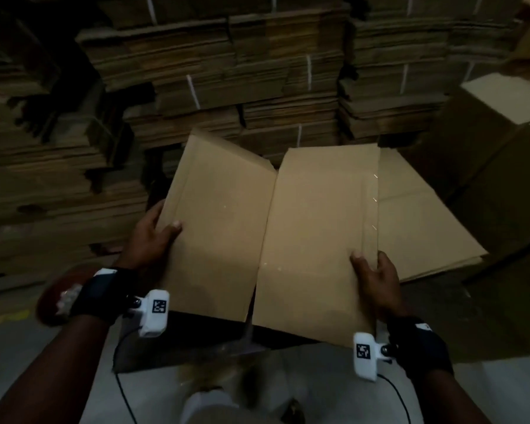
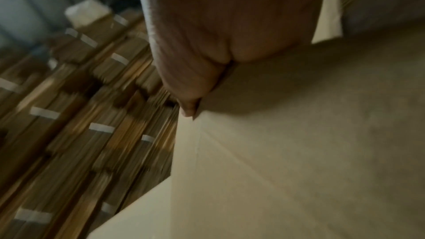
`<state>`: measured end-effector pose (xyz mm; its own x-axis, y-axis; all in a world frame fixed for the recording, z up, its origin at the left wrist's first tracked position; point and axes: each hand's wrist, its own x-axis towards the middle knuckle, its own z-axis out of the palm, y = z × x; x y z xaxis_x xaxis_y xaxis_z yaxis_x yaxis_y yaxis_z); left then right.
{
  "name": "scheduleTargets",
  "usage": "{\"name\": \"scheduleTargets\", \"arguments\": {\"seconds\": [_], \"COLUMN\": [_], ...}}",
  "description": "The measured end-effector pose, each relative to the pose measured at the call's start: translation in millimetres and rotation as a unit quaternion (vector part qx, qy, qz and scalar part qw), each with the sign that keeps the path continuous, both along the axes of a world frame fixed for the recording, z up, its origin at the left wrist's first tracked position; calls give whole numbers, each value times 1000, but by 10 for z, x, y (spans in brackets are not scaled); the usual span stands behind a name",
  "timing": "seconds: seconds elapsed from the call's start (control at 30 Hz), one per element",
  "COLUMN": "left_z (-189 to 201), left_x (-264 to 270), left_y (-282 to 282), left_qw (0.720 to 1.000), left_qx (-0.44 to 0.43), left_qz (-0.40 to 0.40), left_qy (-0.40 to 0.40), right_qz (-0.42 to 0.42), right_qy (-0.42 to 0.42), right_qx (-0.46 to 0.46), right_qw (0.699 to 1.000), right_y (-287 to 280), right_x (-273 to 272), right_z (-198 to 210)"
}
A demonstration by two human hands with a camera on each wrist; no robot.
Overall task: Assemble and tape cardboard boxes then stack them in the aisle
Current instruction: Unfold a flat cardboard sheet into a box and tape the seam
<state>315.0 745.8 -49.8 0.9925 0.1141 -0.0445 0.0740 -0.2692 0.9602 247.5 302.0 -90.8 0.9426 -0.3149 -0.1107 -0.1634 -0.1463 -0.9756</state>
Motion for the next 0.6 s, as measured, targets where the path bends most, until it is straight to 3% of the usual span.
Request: {"name": "scheduleTargets", "arguments": {"seconds": [0.1, 0.23, 0.47, 0.6], "left_z": [88, 216, 202, 114], "left_x": [367, 876, 1923, 2477], "left_y": [-469, -1145, -2282, -2863], "left_qw": [995, 979, 925, 898], "left_qx": [55, 107, 212, 251], "left_qz": [-83, -174, -312, -355], "left_qy": [-3, -24, -50, -70], "right_qz": [-56, -142, -314, -391], "right_qy": [9, 12, -1, 2], "right_qx": [47, 74, 96, 104], "right_qw": [997, 987, 944, 914], "right_y": [-381, -792, -984, -975], "right_x": [-278, -527, -695, -517], "right_z": [108, -66, -225, -349]}}
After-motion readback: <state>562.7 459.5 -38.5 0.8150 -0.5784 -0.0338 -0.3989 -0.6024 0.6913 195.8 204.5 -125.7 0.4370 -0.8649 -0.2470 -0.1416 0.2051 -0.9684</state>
